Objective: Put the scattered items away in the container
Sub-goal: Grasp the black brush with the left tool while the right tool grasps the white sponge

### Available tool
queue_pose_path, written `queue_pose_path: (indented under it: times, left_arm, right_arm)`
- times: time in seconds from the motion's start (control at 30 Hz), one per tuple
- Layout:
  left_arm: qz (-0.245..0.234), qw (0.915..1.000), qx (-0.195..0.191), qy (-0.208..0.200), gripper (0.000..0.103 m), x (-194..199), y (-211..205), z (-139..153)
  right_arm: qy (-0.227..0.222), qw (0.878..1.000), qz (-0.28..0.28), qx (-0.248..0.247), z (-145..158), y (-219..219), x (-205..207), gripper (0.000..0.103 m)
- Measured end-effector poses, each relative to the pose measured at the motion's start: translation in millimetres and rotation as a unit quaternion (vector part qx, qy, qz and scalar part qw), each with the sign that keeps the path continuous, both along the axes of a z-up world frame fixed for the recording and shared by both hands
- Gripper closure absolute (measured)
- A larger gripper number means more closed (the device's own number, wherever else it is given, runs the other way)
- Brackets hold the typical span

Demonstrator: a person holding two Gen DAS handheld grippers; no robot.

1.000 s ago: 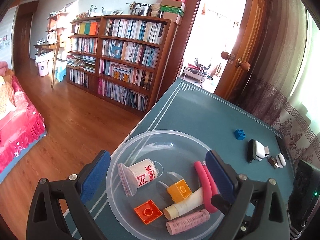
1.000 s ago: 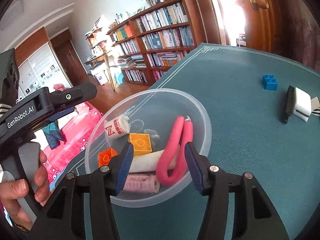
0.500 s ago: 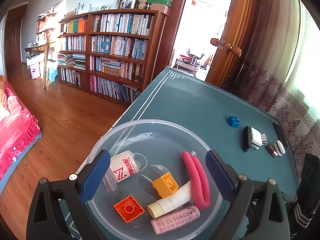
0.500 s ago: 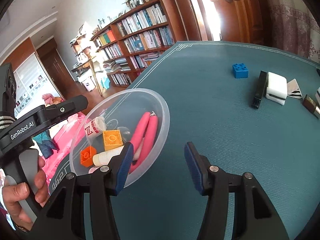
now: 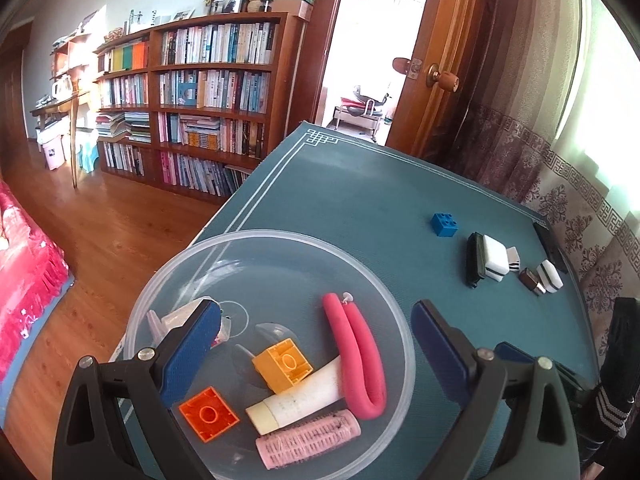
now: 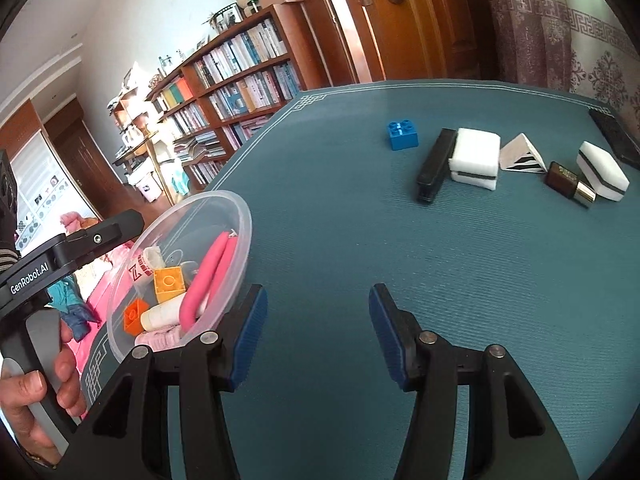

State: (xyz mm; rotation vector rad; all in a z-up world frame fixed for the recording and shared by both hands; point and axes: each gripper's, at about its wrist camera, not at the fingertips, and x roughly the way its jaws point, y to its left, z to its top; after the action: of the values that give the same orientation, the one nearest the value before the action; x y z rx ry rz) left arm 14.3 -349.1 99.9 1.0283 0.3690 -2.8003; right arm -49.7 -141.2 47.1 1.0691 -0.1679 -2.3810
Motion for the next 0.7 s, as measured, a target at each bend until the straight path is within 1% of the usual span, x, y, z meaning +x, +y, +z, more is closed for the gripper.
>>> queue_pose_path:
  times: [0.4, 0.7]
  left_arm:
    - [-0.047, 0.9985, -0.028, -0.01, 0.005, -20.6, 57.8, 5.0]
    - [-0.088, 0.9947, -0.048, -0.022, 0.005, -46.0, 106.3, 1.7]
  right_arm:
    - [0.0, 0.998, -0.064, 0.001, -2.2, 75.9, -10.6, 0.046]
    - [0.004, 0.992, -0.123, 0.009, 0.6, 137.7, -20.4, 0.046]
